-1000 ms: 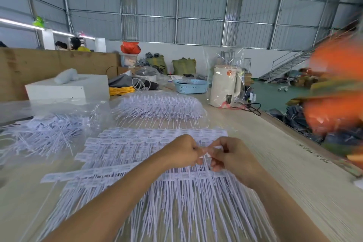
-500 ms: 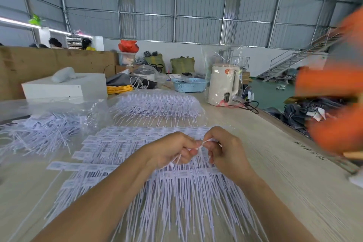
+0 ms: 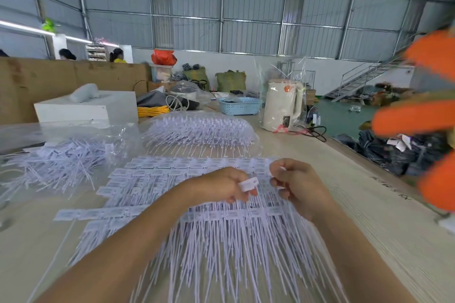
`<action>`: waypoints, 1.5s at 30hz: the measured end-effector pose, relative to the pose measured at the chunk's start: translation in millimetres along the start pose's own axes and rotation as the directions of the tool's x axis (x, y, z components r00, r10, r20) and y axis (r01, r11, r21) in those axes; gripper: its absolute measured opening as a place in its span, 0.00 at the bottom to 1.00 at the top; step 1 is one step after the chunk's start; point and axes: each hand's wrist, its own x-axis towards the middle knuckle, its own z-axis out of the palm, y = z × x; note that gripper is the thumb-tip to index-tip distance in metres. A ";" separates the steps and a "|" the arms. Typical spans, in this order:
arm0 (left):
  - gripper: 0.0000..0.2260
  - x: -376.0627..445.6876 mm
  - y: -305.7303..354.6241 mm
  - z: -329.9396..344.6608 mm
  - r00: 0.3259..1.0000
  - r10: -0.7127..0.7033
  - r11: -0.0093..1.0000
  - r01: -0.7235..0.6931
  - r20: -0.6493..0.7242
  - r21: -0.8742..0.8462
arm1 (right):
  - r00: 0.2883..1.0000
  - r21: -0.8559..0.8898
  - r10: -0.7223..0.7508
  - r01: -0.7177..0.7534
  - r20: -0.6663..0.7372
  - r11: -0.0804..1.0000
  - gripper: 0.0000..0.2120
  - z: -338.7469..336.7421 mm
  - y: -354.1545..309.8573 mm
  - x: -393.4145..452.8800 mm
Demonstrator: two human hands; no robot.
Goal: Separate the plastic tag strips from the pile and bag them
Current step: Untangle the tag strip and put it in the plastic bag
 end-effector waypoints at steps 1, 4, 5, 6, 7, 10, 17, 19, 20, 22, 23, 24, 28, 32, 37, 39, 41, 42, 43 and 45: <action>0.08 0.7 -0.2 0.7 1.000 -0.004 0.995 0.005 -0.006 0.100 | 0.998 0.029 0.023 -0.025 0.055 0.999 0.09 3.1 -3.3 -1.3; 0.07 0.2 -4.4 3.7 0.998 0.054 0.970 -0.042 -0.044 0.238 | 0.982 -0.024 0.027 -0.023 0.189 0.999 0.06 14.1 -5.3 -5.8; 0.09 0.6 -6.4 4.8 0.995 0.075 0.972 -0.060 -0.059 0.229 | 0.979 -0.054 0.033 -0.022 0.203 0.998 0.06 19.0 -2.3 -7.7; 0.12 1.4 -8.0 6.0 0.993 0.094 0.974 -0.076 -0.077 0.214 | 0.979 -0.078 0.040 -0.025 0.201 0.997 0.06 24.1 1.6 -9.3; 0.16 1.9 -8.7 6.7 0.988 0.113 0.974 -0.088 -0.109 0.210 | 0.982 -0.097 0.042 -0.025 0.183 0.995 0.06 28.8 5.5 -9.8; 0.22 1.5 -7.8 7.4 0.960 0.178 0.962 -0.123 -0.218 0.244 | 0.994 -0.114 -0.023 0.034 0.103 0.993 0.05 31.5 10.3 -8.4; 0.15 -7.1 -12.1 -1.9 0.972 0.082 0.988 -0.051 -0.221 0.144 | 0.987 0.006 -0.114 0.114 0.117 0.993 0.04 28.8 9.3 -6.6; 0.13 -8.5 -10.8 -0.4 0.961 0.105 0.983 -0.062 -0.256 0.172 | 0.982 -0.047 -0.091 0.100 0.164 0.994 0.05 26.8 9.7 -6.4; 0.13 -8.9 -10.4 0.9 0.957 0.103 0.984 -0.059 -0.271 0.169 | 0.979 -0.086 -0.081 0.098 0.189 0.991 0.05 25.4 10.1 -6.9; 0.14 -9.1 -8.6 1.9 0.959 0.077 0.993 -0.049 -0.272 0.108 | 0.973 -0.151 -0.085 0.119 0.213 0.981 0.06 24.2 10.4 -7.5; 0.14 -8.5 -7.3 1.1 0.960 0.054 0.998 -0.042 -0.274 0.049 | 0.972 -0.172 -0.106 0.144 0.211 0.974 0.06 25.1 10.2 -7.4; 0.14 -8.3 -5.0 0.0 0.961 0.026 0.999 -0.033 -0.275 -0.021 | 0.970 -0.195 -0.139 0.179 0.199 0.964 0.07 26.3 10.2 -7.3; 0.14 -8.1 5.8 -6.7 0.967 -0.065 0.975 0.009 -0.246 -0.221 | 0.929 -0.382 -0.341 0.371 0.146 0.846 0.11 29.9 9.9 -7.7; 0.16 -13.6 7.3 -11.5 0.986 -0.134 0.952 0.099 -0.104 -0.288 | 0.870 -0.577 -0.490 0.430 0.060 0.694 0.10 22.8 7.9 -5.2; 0.15 -17.0 2.4 -11.5 0.991 -0.056 0.987 0.037 -0.124 -0.156 | 0.971 0.000 -0.192 0.194 -0.144 0.981 0.06 -14.1 -16.4 -0.6; 0.09 -16.6 2.4 -12.6 0.992 -0.052 0.994 0.041 -0.111 -0.101 | 0.995 0.305 -0.082 0.097 -0.061 0.947 0.04 -24.9 -31.3 -3.0; 0.08 -17.3 2.8 -13.0 0.994 -0.061 0.998 0.059 -0.094 -0.023 | 0.992 0.461 -0.055 -0.001 0.109 0.887 0.03 -26.1 -41.4 -8.4; 0.08 -17.8 2.2 -12.8 0.994 -0.058 0.998 0.061 -0.092 0.029 | 0.978 0.469 -0.044 -0.057 0.202 0.882 0.04 -21.0 -42.7 -11.9; 0.07 -18.4 1.4 -12.8 0.994 -0.050 0.995 0.058 -0.095 0.081 | 0.964 0.425 -0.019 -0.099 0.264 0.900 0.04 -13.0 -41.2 -14.3; 0.06 -20.4 0.4 -13.1 0.994 -0.026 0.989 0.041 -0.105 0.141 | 0.966 0.191 0.049 -0.100 0.256 0.977 0.04 6.4 -31.8 -16.1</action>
